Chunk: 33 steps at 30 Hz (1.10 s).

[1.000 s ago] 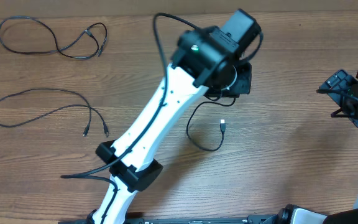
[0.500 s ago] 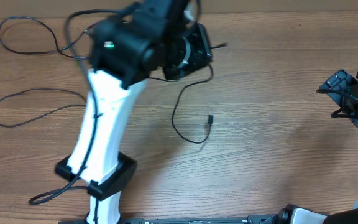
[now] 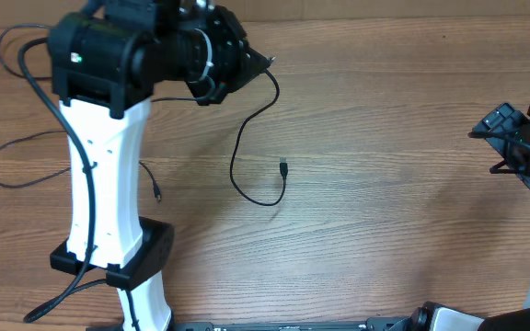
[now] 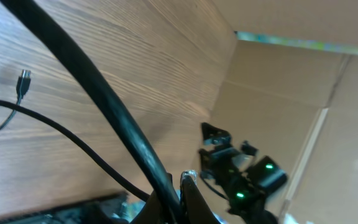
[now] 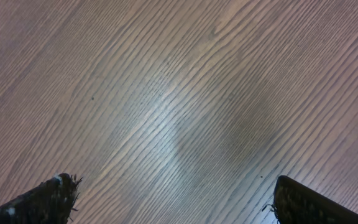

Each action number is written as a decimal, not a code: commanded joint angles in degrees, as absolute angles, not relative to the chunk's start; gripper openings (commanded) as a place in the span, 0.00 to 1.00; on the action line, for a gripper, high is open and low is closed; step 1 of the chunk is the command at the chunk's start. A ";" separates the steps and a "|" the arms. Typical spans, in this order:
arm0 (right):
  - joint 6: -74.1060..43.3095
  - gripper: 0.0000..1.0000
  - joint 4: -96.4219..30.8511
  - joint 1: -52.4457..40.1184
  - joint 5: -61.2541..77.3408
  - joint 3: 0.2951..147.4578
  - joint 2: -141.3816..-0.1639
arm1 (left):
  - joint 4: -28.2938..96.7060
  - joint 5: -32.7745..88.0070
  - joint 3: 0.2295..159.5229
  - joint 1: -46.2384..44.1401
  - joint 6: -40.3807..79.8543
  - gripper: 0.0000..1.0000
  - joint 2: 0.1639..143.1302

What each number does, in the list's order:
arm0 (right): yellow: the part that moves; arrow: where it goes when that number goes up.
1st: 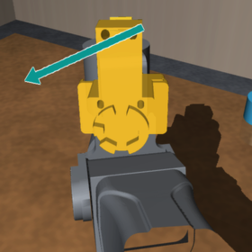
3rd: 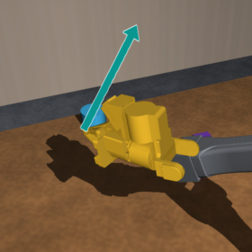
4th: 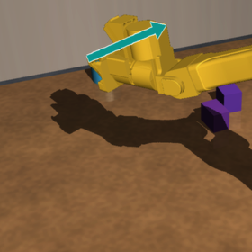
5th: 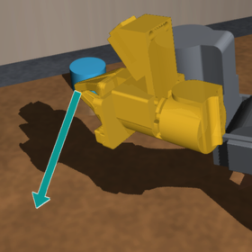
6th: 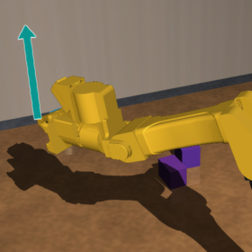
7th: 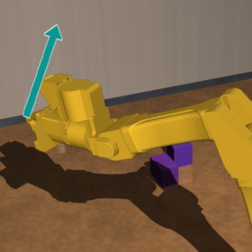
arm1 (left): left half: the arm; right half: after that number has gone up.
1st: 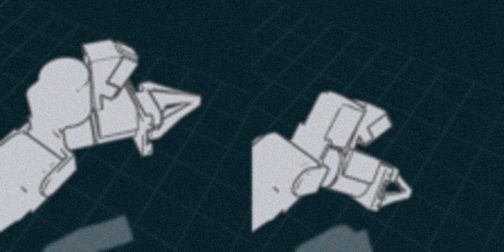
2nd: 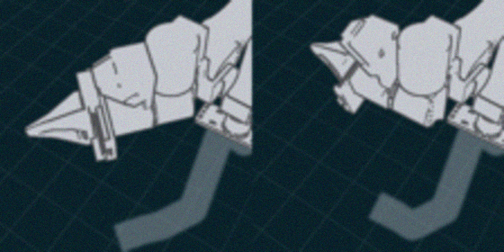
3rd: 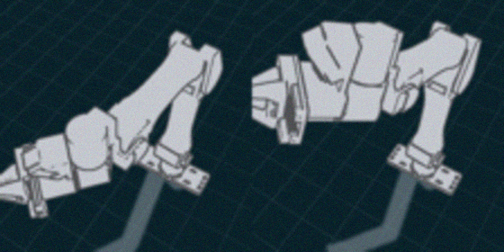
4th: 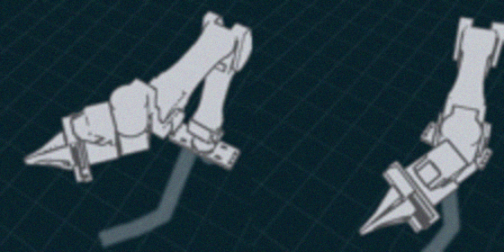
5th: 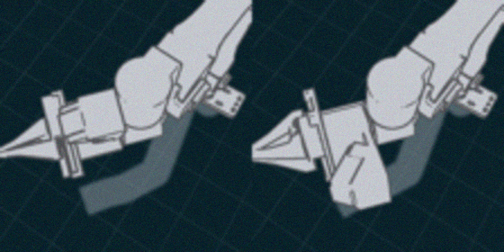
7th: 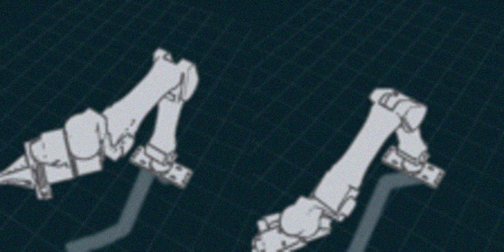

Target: Untangle cables

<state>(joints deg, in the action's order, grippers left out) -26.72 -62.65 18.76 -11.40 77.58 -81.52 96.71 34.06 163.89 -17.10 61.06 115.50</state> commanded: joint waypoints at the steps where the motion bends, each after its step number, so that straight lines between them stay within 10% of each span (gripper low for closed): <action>1: -26.59 1.00 -62.46 19.03 -11.94 79.37 -81.41 | 96.79 40.07 164.94 -13.74 63.11 0.04 113.75; 17: -26.59 1.00 -62.46 19.03 -11.92 79.37 -81.41 | 96.71 46.13 164.77 0.23 64.58 0.04 113.75; 33: -26.59 1.00 -62.48 19.03 -11.94 79.37 -81.41 | 96.77 40.73 164.70 -7.88 44.42 0.04 113.99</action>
